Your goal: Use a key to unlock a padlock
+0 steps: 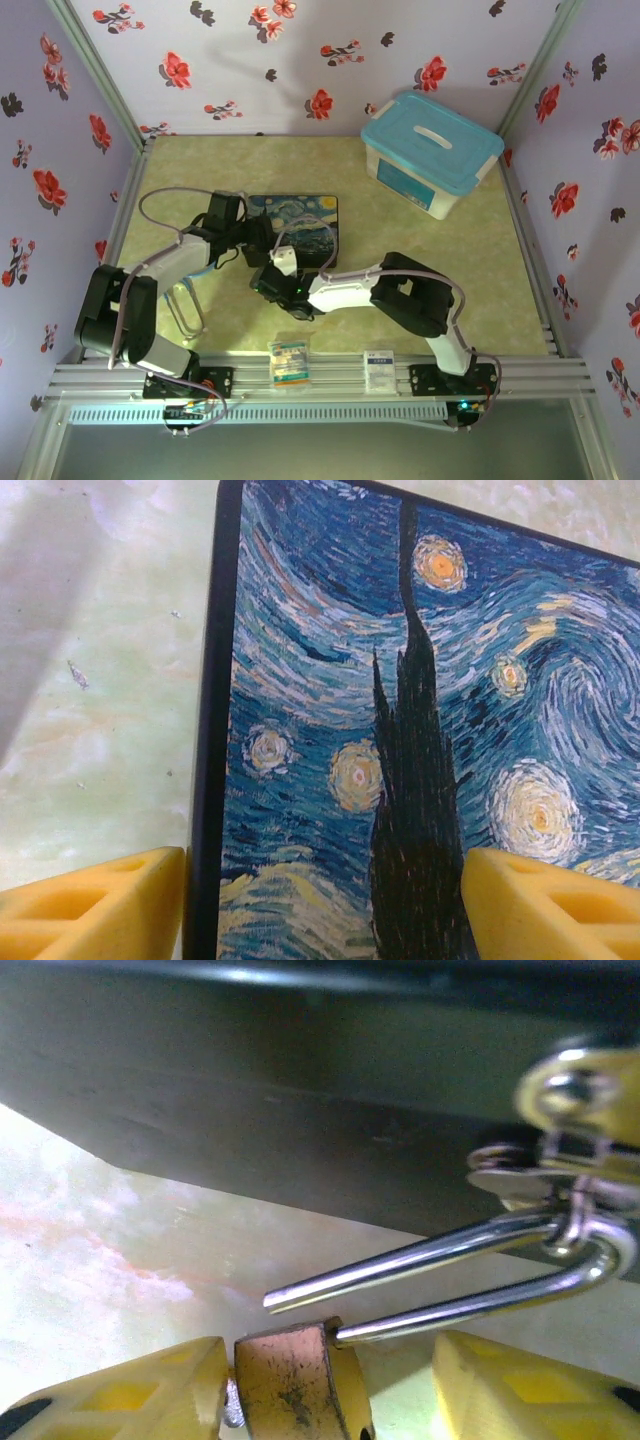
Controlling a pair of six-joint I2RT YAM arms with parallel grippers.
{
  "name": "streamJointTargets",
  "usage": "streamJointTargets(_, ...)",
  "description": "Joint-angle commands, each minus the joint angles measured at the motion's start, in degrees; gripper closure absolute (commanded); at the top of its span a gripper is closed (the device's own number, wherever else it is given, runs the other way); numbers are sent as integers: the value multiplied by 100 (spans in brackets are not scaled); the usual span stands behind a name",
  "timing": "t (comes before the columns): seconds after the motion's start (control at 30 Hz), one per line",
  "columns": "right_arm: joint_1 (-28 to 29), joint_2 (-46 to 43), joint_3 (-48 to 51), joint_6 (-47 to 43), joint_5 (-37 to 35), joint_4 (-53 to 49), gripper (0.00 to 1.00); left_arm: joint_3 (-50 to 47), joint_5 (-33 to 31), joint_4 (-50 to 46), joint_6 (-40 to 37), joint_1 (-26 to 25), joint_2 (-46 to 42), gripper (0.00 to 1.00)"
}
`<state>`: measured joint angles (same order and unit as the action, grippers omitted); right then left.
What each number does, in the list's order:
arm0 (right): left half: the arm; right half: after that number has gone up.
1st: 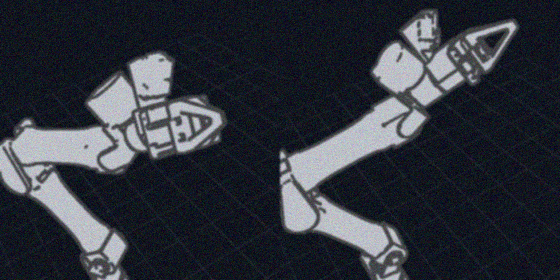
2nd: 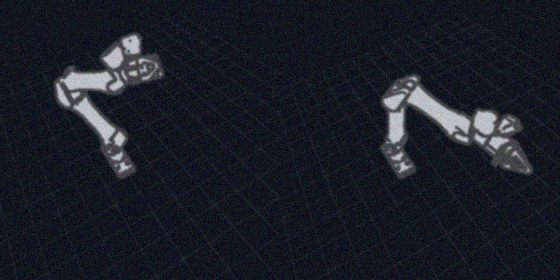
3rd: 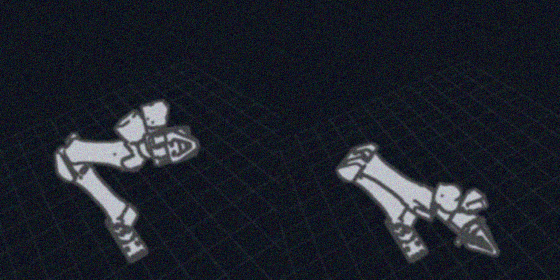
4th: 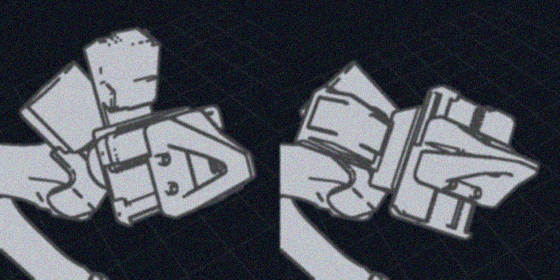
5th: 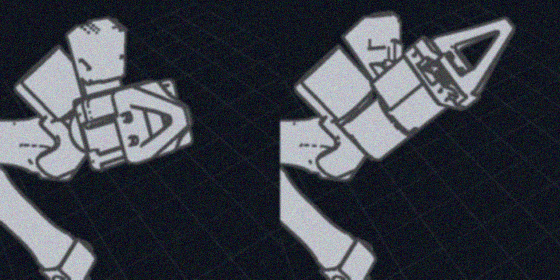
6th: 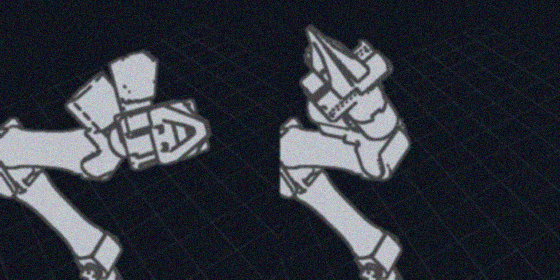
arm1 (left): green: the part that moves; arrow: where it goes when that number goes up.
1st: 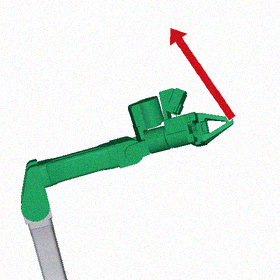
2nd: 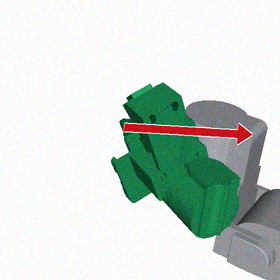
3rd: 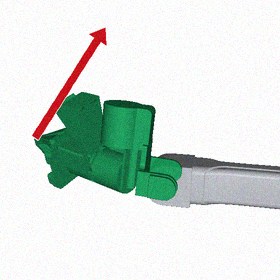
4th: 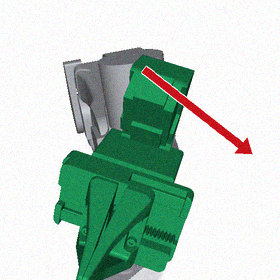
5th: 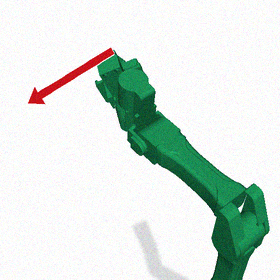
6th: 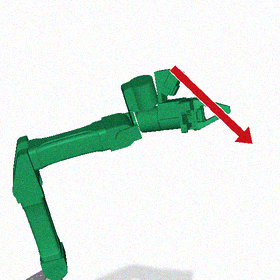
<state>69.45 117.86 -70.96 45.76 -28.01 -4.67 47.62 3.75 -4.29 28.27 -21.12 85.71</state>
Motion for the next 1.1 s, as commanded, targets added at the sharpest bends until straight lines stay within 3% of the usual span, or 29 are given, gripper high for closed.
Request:
streamJointTargets(0.0, 25, 285, -44, -113, -277, -616, 48, -2, 8, -73, 34, -15, 200, 28)
streamJointTargets(0.2, 104, 235, 177, -305, -90, -225, 54, -22, 18, -41, 32, -21, 220, 28)
streamJointTargets(0.37, -22, -23, 723, -223, 423, 783, 77, -28, 16, -57, 29, -15, 211, 28)
streamJointTargets(0.6, -74, -479, 1320, 7, 829, 1631, 92, -59, 29, -45, 37, -17, 204, 28)
streamJointTargets(0.73, -270, -706, 2106, 350, 1361, 3070, 100, -59, 27, -49, 31, -15, 196, 28)
streamJointTargets(0.87, -469, -796, 2708, 636, 1787, 4384, 100, -59, 13, -54, 21, -14, 237, 28)
streamJointTargets(1.07, -582, -275, 3171, 1665, 1756, 6198, 100, -142, 21, 51, 79, -13, 325, 30)
